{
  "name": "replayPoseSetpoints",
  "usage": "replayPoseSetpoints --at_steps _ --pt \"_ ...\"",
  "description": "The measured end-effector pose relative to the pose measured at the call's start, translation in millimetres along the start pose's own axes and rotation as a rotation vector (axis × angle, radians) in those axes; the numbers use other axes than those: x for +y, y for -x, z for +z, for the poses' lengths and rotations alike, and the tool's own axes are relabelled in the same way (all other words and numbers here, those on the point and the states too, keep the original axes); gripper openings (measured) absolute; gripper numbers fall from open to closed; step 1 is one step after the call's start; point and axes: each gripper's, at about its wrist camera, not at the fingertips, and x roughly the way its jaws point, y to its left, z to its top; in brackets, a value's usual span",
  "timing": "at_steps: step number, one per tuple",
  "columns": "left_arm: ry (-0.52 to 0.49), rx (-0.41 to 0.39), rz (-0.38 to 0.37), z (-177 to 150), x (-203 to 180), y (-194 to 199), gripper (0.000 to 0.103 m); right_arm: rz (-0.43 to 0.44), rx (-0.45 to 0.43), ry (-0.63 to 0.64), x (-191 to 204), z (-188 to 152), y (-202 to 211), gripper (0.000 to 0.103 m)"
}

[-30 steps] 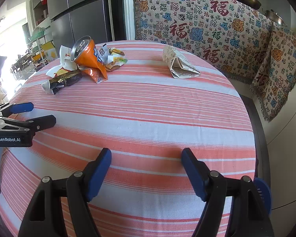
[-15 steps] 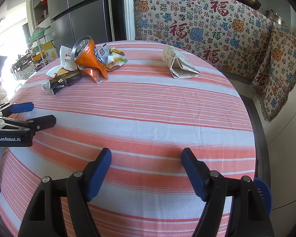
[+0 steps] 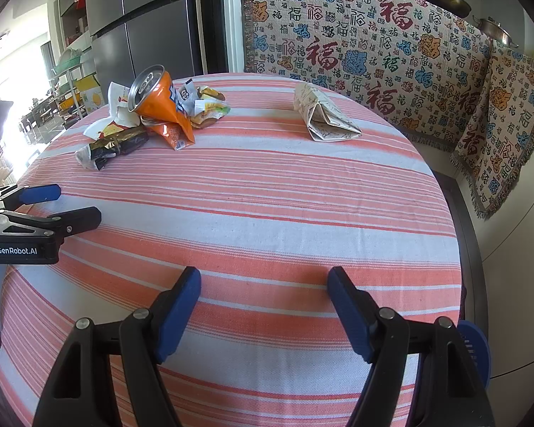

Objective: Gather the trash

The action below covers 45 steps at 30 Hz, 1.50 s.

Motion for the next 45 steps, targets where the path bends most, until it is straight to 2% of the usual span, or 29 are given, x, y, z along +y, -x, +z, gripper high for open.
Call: replayPoseSetpoints --at_steps 35,38,41,45 --pt "-0.001 0.005 0.001 -0.9 1.7 0.3 0.103 -0.002 0.000 -0.001 2.0 1.2 -0.9 0.076" --pt "-0.050 0.068 -0.047 0.5 4.7 3.8 0.103 -0.002 0.000 -0.001 2.1 1.6 -1.1 0.076" --pt "0.004 0.035 -0.169 12.4 23.9 17.5 0.102 -0.002 0.000 -0.001 2.7 1.9 -1.7 0.076" --pt "-0.006 0.000 -0.156 43.6 32.1 15.1 0.102 -0.002 0.000 0.003 3.3 2.1 -1.9 0.077"
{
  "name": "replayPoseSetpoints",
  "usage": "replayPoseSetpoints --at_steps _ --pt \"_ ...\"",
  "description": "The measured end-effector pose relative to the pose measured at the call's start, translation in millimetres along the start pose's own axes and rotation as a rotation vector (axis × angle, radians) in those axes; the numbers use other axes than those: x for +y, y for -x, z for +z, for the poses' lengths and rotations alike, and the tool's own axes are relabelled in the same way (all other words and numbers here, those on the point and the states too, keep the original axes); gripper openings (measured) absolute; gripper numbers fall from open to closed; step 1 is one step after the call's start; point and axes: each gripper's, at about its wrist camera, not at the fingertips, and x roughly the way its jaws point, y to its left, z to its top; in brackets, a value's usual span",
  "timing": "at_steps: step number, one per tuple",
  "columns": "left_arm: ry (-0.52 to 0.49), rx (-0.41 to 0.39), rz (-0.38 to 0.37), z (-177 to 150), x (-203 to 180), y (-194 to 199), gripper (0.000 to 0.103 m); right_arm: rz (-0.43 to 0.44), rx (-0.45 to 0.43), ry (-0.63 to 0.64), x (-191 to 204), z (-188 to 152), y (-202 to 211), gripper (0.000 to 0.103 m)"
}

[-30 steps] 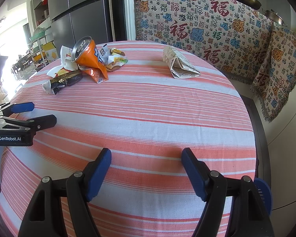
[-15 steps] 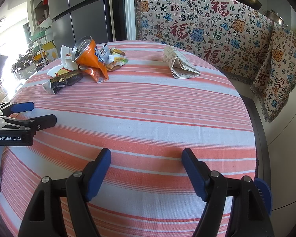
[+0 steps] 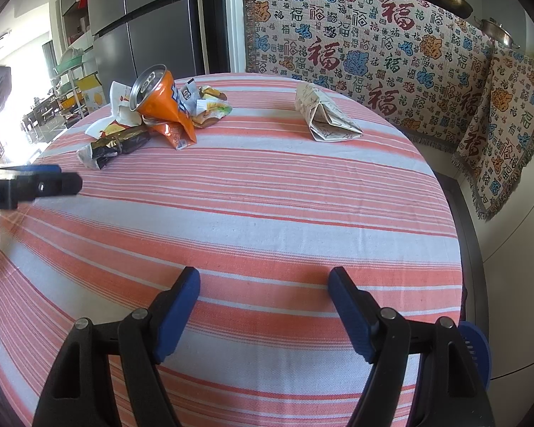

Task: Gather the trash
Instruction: 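Grasp the gold snack wrapper with the left tool while the right tool grasps the floral tissue pack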

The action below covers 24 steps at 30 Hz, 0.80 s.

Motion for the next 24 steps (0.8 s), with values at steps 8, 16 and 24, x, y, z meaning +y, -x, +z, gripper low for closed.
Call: replayPoseSetpoints --at_steps 8,16,24 --pt "-0.033 0.069 0.054 7.3 -5.7 -31.0 0.047 0.003 0.000 0.001 2.5 0.3 -1.0 0.078" --pt "-0.020 0.073 0.054 -60.6 -16.2 29.2 0.050 0.003 0.000 0.000 2.8 0.4 -1.2 0.078" --pt "-0.096 0.070 0.015 -79.4 -33.1 27.2 0.094 0.009 -0.003 -0.006 1.4 -0.1 -0.4 0.077"
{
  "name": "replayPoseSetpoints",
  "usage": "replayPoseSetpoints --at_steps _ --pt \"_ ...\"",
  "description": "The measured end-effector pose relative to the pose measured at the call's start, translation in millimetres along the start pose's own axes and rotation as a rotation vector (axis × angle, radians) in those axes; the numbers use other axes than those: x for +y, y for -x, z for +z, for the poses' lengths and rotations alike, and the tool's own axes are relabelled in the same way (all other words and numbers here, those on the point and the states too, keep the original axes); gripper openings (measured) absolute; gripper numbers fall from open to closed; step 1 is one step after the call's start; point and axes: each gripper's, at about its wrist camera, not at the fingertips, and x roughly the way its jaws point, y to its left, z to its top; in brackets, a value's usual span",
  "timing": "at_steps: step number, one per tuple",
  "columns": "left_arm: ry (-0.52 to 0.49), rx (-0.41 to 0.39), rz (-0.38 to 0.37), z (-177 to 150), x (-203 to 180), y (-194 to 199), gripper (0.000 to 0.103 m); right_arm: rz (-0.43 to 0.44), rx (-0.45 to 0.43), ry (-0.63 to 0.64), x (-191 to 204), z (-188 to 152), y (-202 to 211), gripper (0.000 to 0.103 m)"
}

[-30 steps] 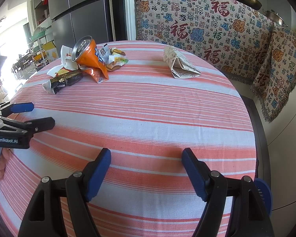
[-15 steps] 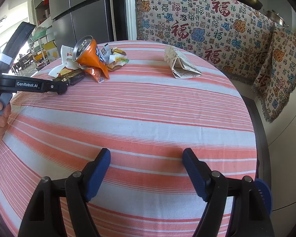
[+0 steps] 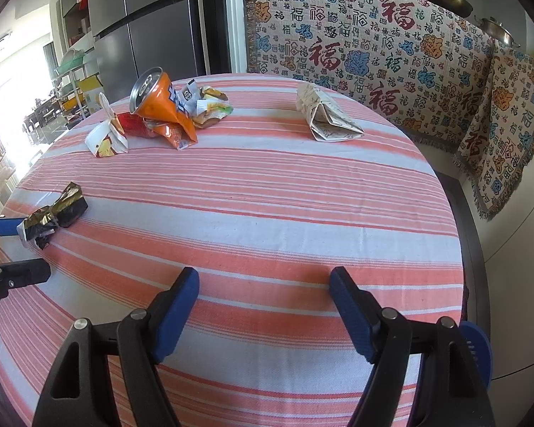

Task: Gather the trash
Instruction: 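Grasp the gold snack wrapper with the left tool while the right tool grasps the floral tissue pack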

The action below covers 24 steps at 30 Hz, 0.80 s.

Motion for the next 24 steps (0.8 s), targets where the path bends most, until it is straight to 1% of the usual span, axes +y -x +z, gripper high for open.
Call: replayPoseSetpoints --at_steps 2,3,6,7,9,11,13,14,16,18,20,22,23,24 --pt "0.002 -0.005 0.004 5.9 2.0 -7.6 0.094 -0.003 -0.006 -0.002 -5.7 -0.6 2.4 0.077" --pt "0.015 -0.009 0.006 8.1 5.0 -11.6 0.094 -0.013 -0.007 -0.026 -13.6 2.3 3.0 0.077" --pt "0.033 -0.049 0.008 9.3 12.2 -12.7 0.095 -0.017 0.006 -0.119 -44.0 25.6 -0.5 0.077" --pt "0.036 -0.056 0.005 9.0 13.5 -12.8 0.096 -0.021 0.012 -0.123 -50.2 35.9 -3.4 0.077" --pt "0.033 -0.062 0.005 8.8 14.6 -13.0 0.097 -0.037 0.017 -0.083 -53.9 66.6 -10.7 0.077" --pt "0.028 -0.062 0.011 11.2 12.4 -15.9 0.099 -0.039 0.013 -0.030 -49.0 96.6 -18.8 0.077" --pt "0.010 -0.059 0.033 11.0 8.3 -18.3 0.101 -0.064 0.022 0.047 -35.5 124.6 -31.6 0.081" --pt "-0.002 -0.053 0.046 11.3 5.3 -20.4 0.101 -0.081 0.038 0.107 -24.1 138.3 -43.3 0.082" --pt "-0.019 -0.048 0.061 13.1 0.8 -24.0 0.102 -0.161 0.069 0.202 -8.8 154.1 -66.1 0.082" --pt "-0.011 -0.047 0.054 14.2 1.9 -24.3 0.102 -0.225 0.110 0.244 -5.5 164.4 -89.2 0.082" --pt "-0.013 -0.045 0.054 13.8 1.5 -24.2 0.102 -0.242 0.152 0.231 -9.7 171.7 -109.2 0.082" --pt "-0.017 -0.042 0.050 14.3 1.3 -24.5 0.102 -0.238 0.164 0.209 -16.4 176.3 -118.8 0.082" --pt "-0.019 -0.039 0.044 14.9 1.4 -24.7 0.102 -0.219 0.175 0.199 -17.6 178.2 -122.2 0.081" --pt "-0.019 -0.038 0.040 14.8 2.1 -24.4 0.102 -0.206 0.194 0.188 -19.2 177.2 -123.1 0.060"
